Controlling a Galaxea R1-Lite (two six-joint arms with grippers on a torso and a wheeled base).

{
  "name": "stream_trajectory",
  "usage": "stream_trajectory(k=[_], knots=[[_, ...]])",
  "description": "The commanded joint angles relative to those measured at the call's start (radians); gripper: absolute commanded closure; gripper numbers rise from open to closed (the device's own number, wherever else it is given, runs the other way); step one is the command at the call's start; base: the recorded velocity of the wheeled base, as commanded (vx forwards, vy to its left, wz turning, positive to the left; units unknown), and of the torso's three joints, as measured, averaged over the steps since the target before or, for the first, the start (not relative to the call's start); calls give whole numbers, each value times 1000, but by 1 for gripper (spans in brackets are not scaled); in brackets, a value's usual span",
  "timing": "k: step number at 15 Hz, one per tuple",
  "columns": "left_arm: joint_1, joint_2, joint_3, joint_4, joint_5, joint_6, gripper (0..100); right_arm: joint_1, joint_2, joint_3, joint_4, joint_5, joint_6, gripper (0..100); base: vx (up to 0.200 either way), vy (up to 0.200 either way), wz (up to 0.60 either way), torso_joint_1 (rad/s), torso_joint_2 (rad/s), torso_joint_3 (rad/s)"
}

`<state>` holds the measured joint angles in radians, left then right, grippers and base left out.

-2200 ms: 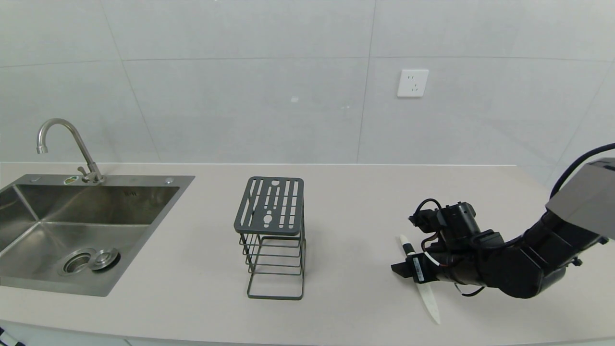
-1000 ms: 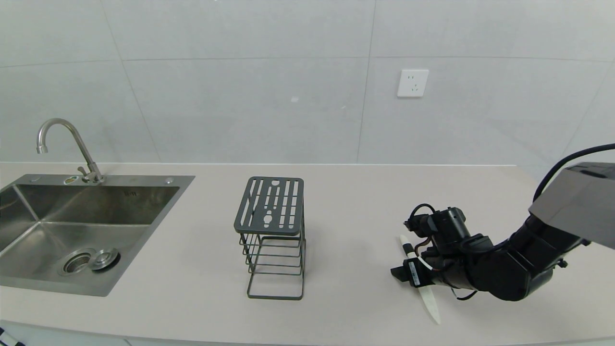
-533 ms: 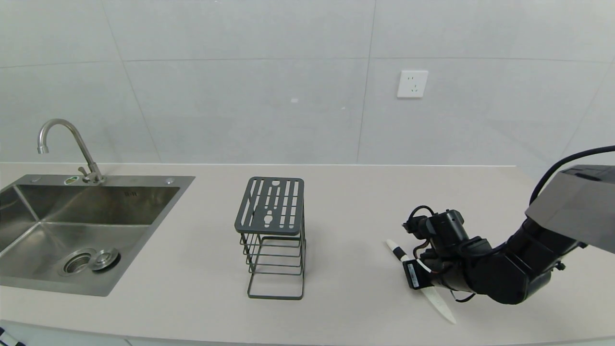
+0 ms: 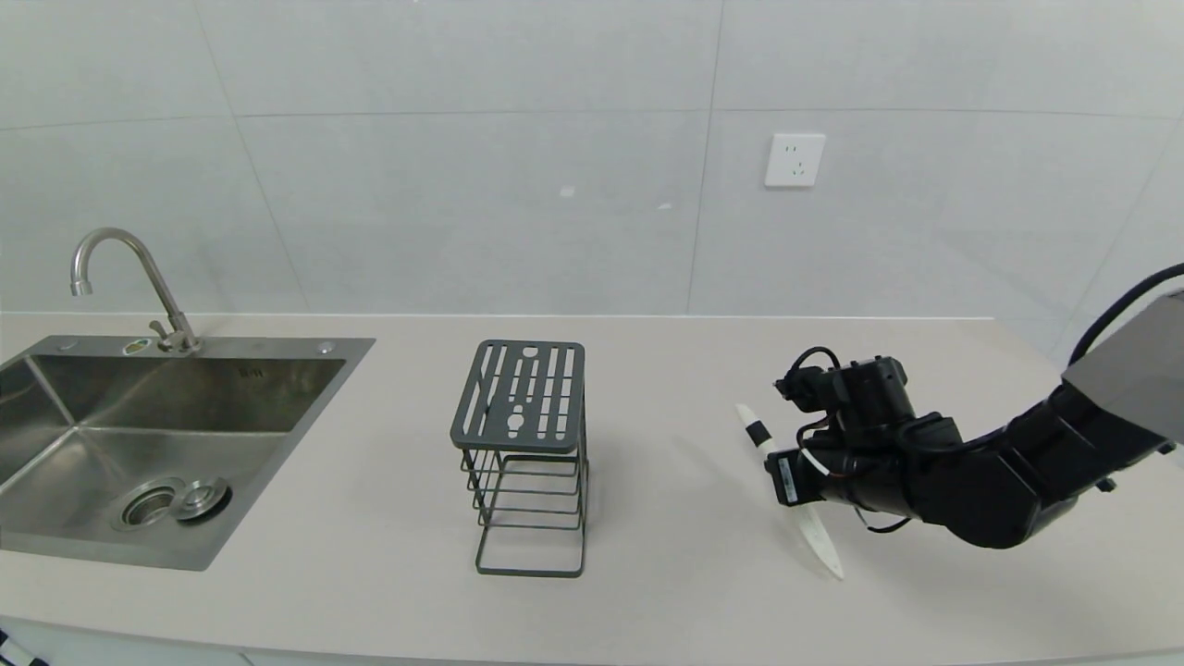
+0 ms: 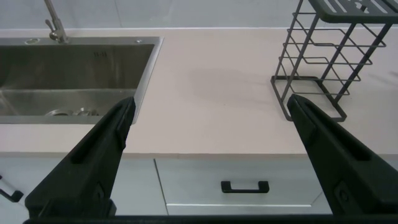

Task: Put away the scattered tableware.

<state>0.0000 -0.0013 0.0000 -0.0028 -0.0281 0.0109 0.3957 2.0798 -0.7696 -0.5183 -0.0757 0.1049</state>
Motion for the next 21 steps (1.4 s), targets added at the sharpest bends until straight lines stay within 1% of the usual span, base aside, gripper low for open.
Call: stream_trajectory(k=[1, 4, 5, 6, 8, 10, 11, 12, 13, 14, 15, 16, 17, 18, 19, 20, 21], knots=[[0, 1, 0, 0, -1, 0, 0, -6, -66, 18, -65, 22, -31, 100, 0, 0, 0, 0, 0, 0], [0, 1, 0, 1, -1, 0, 0, -34, -76, 58, -210, 74, -140, 100, 0, 0, 0, 0, 0, 0], [0, 1, 0, 1, -1, 0, 0, -52, -87, 87, -296, 117, -200, 100, 0, 0, 0, 0, 0, 0], [0, 1, 0, 1, -1, 0, 0, -66, -92, 108, -358, 159, -232, 100, 0, 0, 0, 0, 0, 0], [0, 1, 0, 1, -1, 0, 0, -77, -121, 139, -436, 218, -251, 100, 0, 0, 0, 0, 0, 0], [0, 1, 0, 1, -7, 3, 0, -77, -173, 167, -462, 251, -269, 100, 0, 0, 0, 0, 0, 0], [-2, 1, 0, 1, -15, 14, 0, -77, -201, 171, -482, 298, -309, 100, 0, 0, 0, 0, 0, 0], [-2, 1, 0, 1, -15, 17, 0, -78, -214, 170, -523, 393, -370, 100, 0, 0, 0, 0, 0, 0], [-2, 1, 0, 1, -15, 14, 0, -84, -218, 171, -557, 458, -404, 100, 0, 0, 0, 0, 0, 0], [-2, 1, 0, 1, -13, 6, 0, -87, -222, 174, -626, 603, -461, 100, 0, 0, 0, 0, 0, 0], [-2, 1, 0, 1, -13, 3, 0, -87, -227, 176, -651, 663, -473, 100, 0, 0, 0, 0, 0, 0], [-2, 1, 0, 1, -27, 0, 0, -87, -228, 179, -712, 745, -491, 100, 0, 0, 0, 0, 0, 0], [-2, 1, 0, 1, -50, 8, 0, -87, -219, 185, -809, 803, -507, 100, 0, 0, 0, 0, 0, 0], [-2, 1, 0, 3, -56, 11, 0, -87, -214, 194, -845, 823, -507, 100, 0, 0, 0, 0, 0, 0], [-2, 1, 0, -2, -73, 27, 0, -89, -216, 230, -879, 847, -507, 100, 0, 0, 0, 0, 0, 0], [-2, 1, 0, -13, -84, 52, 0, -90, -224, 242, -890, 853, -508, 100, 0, 0, 0, 0, 0, 0], [-2, 1, -6, -85, -85, 55, 0, -90, -245, 251, -893, 853, -508, 100, 0, 0, 0, 0, 0, 0]])
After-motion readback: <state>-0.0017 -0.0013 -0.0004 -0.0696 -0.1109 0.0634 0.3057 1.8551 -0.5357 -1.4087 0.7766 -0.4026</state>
